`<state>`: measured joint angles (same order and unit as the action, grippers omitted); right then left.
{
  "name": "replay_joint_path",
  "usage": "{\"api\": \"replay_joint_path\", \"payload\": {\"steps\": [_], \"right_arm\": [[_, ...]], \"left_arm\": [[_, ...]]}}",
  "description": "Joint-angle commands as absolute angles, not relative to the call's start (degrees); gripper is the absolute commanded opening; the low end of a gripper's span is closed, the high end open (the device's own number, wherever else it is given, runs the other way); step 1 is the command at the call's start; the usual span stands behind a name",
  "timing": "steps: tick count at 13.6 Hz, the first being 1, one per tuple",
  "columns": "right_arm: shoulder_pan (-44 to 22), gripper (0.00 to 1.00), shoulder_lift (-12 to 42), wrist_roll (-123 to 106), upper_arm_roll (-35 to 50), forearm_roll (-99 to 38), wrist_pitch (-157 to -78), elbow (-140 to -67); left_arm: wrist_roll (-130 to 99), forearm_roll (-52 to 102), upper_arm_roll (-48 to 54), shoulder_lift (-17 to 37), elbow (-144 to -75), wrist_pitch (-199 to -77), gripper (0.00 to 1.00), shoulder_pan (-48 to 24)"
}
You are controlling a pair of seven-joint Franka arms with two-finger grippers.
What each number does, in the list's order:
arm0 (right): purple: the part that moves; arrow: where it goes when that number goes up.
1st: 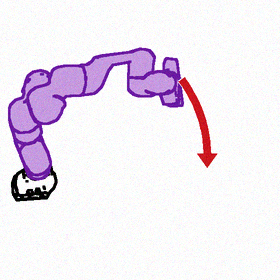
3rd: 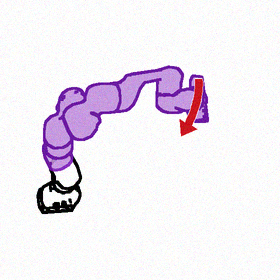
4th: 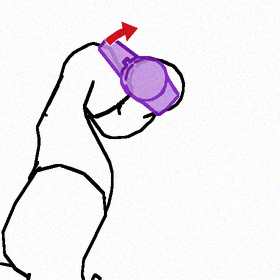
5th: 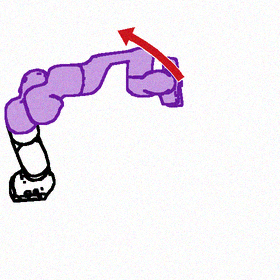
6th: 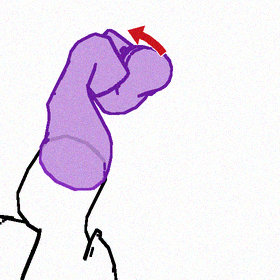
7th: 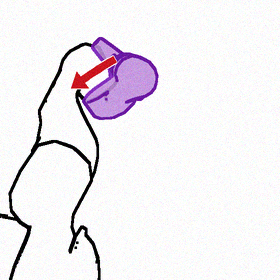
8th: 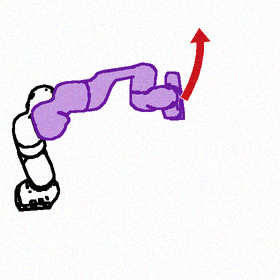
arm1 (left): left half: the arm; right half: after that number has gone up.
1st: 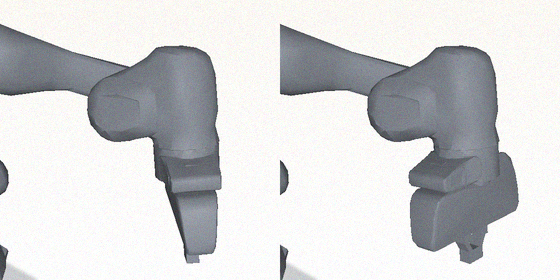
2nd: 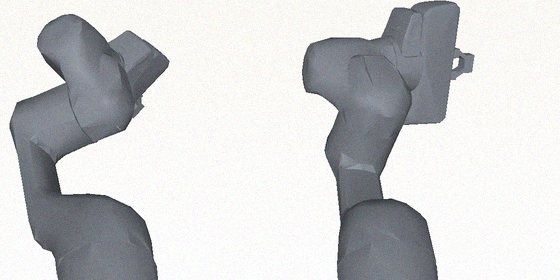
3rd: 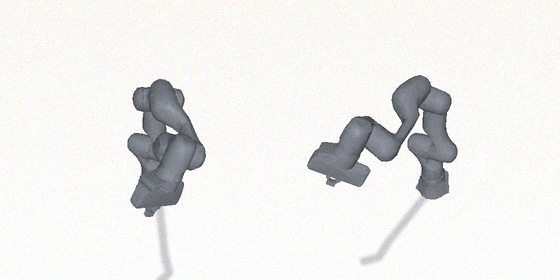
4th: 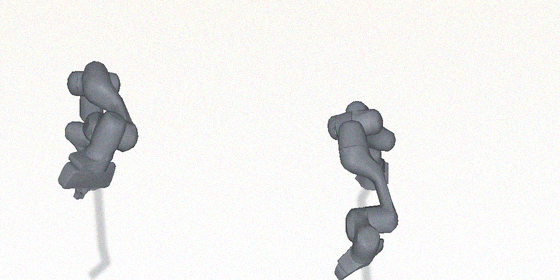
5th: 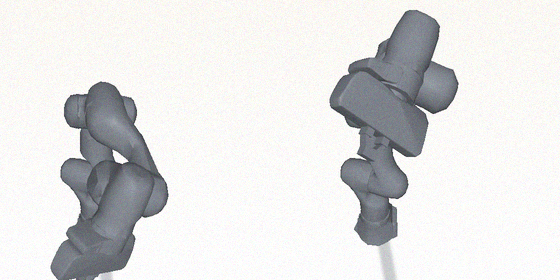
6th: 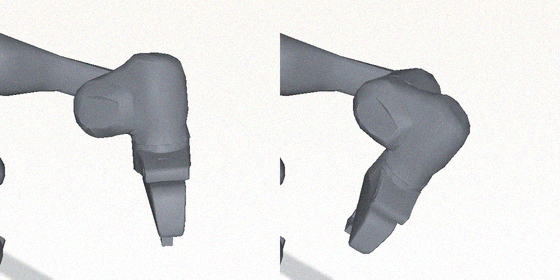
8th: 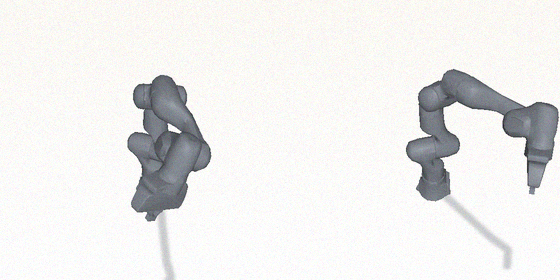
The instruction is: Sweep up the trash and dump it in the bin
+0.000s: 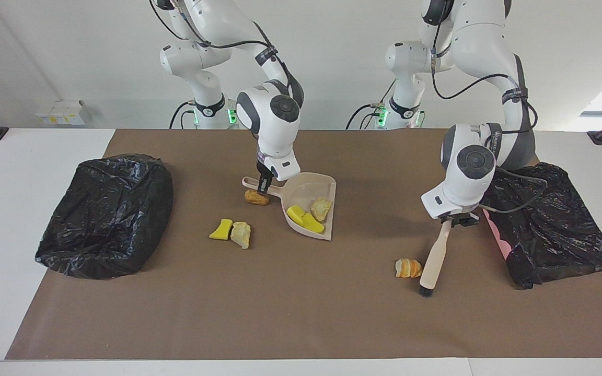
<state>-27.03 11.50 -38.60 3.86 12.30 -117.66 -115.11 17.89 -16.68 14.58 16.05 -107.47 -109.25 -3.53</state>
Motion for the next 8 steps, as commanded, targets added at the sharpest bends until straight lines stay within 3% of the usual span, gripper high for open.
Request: {"api": "replay_joint_path", "payload": {"steps": [1, 8], "right_arm": [[-26.81, 0.00, 11.34, -36.30, 4.04, 12.39, -117.51, -115.22], [-26.46, 0.00, 11.34, -36.12, 4.04, 12.39, -117.69, -115.40]], "left_arm": [[19.25, -13.20, 17.65, 13.28, -111.17, -107.05, 0.00, -3.87], [18.11, -7.04, 26.89, 6.25, -121.98, -107.40, 0.00, -4.74]]}}
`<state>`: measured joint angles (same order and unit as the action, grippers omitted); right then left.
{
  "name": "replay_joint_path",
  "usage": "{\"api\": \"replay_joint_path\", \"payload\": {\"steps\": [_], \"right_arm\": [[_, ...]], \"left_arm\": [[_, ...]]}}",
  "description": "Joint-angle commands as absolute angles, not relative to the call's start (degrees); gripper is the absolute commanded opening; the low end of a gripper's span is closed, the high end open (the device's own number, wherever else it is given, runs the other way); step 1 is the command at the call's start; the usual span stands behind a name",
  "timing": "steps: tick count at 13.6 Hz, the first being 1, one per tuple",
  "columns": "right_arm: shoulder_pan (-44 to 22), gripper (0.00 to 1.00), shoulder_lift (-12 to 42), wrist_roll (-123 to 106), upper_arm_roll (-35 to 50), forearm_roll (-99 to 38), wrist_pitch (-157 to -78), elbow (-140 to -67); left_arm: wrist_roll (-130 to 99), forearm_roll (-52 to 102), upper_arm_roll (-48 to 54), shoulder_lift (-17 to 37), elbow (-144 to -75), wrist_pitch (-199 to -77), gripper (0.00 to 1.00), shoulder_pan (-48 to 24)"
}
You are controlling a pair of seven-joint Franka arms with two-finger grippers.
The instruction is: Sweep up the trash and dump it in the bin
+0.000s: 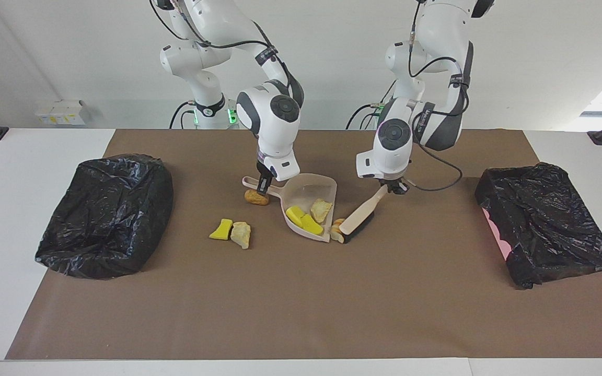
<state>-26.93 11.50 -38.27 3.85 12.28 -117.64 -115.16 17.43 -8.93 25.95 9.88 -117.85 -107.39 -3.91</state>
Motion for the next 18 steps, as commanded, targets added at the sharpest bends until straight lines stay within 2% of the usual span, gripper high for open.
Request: {"api": "replay_joint_path", "payload": {"steps": [1, 6, 10, 14, 18], "right_arm": [[-26.46, 0.00, 11.34, -36.12, 4.04, 12.39, -117.69, -115.40], [-26.37, 0.00, 11.34, -35.60, 4.04, 12.39, -117.51, -115.40], [-26.45, 0.00, 11.34, -35.68, 4.04, 12.39, -117.33, -115.05], [-26.02, 0.00, 9.15, -36.82, 4.04, 12.39, -114.44, -114.08], [-21.37, 0.00, 7.38, -42.69, 4.04, 12.22, -109.97, -111.54]], "left_arm": [[16.45, -6.16, 27.24, 6.24, -121.99, -107.40, 0.00, -5.44], [10.29, -4.75, 31.73, 5.80, -121.73, -106.79, 0.00, -5.63], [9.59, -4.66, 28.31, 2.38, -120.41, -100.03, 0.00, -4.92], [-4.97, -4.66, 27.33, 1.23, -121.02, -99.49, 0.00, -5.10], [-16.68, 1.38, 27.42, 0.62, -122.16, -100.46, 0.00, -5.71]]}}
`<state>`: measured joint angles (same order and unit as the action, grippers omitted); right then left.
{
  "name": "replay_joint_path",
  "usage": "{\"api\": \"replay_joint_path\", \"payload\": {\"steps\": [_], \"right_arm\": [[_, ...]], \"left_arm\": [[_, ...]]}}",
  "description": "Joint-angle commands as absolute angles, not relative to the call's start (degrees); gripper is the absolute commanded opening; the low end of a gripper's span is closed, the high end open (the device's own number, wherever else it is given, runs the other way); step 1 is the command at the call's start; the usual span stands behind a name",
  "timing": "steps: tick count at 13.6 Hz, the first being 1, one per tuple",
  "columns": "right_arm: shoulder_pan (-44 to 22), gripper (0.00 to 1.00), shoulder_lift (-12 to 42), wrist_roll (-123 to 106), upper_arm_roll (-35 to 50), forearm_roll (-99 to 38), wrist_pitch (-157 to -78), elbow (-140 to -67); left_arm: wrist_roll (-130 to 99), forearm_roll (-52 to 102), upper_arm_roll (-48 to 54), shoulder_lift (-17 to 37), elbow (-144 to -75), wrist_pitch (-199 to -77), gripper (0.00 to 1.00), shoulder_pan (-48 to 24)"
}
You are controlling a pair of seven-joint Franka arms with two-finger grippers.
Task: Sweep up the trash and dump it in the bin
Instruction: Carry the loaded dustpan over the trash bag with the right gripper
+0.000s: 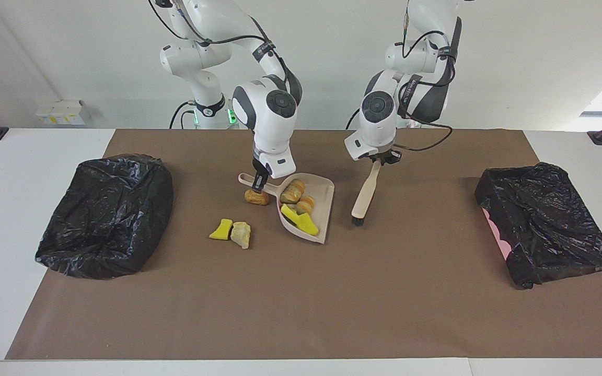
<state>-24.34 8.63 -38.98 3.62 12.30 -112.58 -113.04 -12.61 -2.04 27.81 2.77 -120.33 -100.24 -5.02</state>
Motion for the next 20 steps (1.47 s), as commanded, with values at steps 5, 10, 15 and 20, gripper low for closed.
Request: {"api": "replay_joint_path", "payload": {"steps": [5, 10, 15, 20], "right_arm": [[-11.18, 0.00, 5.89, -58.59, 3.78, 6.50, -106.18, -107.76], [-0.46, 0.00, 5.80, -75.20, 3.69, 6.50, -103.80, -104.51], [9.82, 0.00, 3.87, -88.74, 3.34, 7.82, -103.54, -104.15], [21.25, 0.00, 4.65, -99.22, 3.34, 13.25, -106.25, -101.87]], "left_arm": [[-20.63, 12.81, 29.86, -4.38, -129.71, -108.09, 0.00, -8.52], [-30.75, 21.94, 39.36, -13.95, -138.32, -110.82, 0.00, -8.61], [-34.72, 34.44, 45.61, -24.78, -147.04, -114.70, 0.00, -9.31], [-36.12, 34.98, 48.87, -24.35, -148.18, -116.72, 0.00, -9.76]]}}
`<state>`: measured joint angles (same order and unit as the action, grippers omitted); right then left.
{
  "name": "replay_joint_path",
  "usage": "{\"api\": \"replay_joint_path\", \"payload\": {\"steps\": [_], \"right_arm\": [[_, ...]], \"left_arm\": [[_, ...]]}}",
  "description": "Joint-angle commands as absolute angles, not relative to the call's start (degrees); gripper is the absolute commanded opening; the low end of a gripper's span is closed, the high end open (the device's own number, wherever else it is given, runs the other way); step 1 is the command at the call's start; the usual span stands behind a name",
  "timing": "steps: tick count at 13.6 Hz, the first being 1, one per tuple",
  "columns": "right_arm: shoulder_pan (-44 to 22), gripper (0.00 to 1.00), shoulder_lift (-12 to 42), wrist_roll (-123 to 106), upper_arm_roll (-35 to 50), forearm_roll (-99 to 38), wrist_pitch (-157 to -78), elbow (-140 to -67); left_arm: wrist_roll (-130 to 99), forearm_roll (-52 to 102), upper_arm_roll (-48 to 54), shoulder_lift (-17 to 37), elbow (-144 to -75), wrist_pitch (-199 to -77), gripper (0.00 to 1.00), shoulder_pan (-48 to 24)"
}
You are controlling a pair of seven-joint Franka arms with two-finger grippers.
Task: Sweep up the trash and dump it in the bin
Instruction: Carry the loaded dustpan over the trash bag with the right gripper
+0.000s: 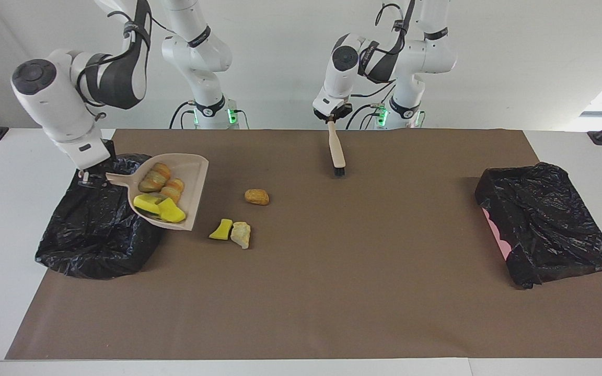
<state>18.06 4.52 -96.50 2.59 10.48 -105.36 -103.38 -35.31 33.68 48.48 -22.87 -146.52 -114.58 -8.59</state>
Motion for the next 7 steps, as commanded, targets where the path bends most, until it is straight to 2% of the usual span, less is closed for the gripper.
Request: {"api": "replay_joint_path", "payload": {"steps": [1, 5, 7], "right_arm": [[22.92, 0.00, 5.18, -100.62, 3.34, 15.27, -107.22, -100.56], [30.22, 0.00, 5.54, -105.99, 3.34, 19.15, -113.37, -100.11], [31.72, 0.00, 5.19, -106.17, 3.34, 22.92, -113.99, -100.46]], "left_arm": [[-36.12, 34.98, 48.95, -24.43, -148.27, -116.54, 0.00, -9.84], [-36.04, 35.16, 49.04, -23.82, -148.27, -116.81, 0.01, -9.76], [-35.33, 35.24, 48.96, -23.56, -148.18, -116.81, 0.12, -9.76]]}}
